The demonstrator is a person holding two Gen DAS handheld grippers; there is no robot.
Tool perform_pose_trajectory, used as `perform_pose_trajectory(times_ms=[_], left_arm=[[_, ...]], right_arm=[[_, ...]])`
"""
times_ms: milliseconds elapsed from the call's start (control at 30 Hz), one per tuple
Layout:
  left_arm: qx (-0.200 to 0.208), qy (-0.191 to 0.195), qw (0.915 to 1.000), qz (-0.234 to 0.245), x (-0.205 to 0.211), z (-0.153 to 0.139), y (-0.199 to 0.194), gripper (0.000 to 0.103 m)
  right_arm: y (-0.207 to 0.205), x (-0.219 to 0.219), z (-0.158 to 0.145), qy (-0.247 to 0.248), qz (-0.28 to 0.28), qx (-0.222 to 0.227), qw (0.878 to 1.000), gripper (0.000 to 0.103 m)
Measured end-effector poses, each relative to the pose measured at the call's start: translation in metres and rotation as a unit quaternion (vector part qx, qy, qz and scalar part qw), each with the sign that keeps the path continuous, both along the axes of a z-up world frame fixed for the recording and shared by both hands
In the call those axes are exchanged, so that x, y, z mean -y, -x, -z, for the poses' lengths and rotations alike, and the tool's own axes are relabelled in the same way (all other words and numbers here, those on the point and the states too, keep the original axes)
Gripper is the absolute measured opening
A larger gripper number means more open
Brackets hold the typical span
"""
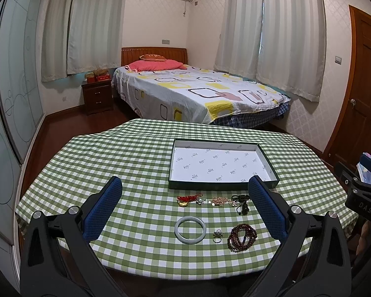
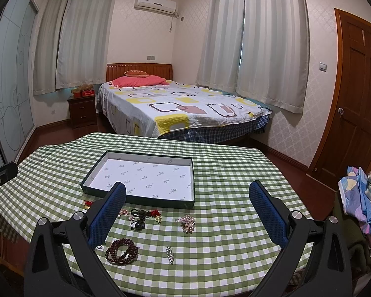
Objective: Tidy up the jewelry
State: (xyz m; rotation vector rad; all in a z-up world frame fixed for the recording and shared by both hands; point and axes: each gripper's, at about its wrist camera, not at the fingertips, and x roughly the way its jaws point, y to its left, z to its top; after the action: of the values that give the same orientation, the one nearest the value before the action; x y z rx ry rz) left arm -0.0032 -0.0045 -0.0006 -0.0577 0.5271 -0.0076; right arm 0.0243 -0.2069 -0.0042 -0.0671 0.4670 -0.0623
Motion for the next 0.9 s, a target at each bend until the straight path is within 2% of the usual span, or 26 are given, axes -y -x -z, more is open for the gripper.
perform_pose_trajectory(times_ms=[900], left_arm=[[-0.002, 0.0, 1.0, 0.001, 0.0038, 0.0036, 0.0023, 0.099]], right_arm=[[-0.0008, -0.0014, -0.0006, 0.002, 0.0, 0.001, 1.0, 0.097]])
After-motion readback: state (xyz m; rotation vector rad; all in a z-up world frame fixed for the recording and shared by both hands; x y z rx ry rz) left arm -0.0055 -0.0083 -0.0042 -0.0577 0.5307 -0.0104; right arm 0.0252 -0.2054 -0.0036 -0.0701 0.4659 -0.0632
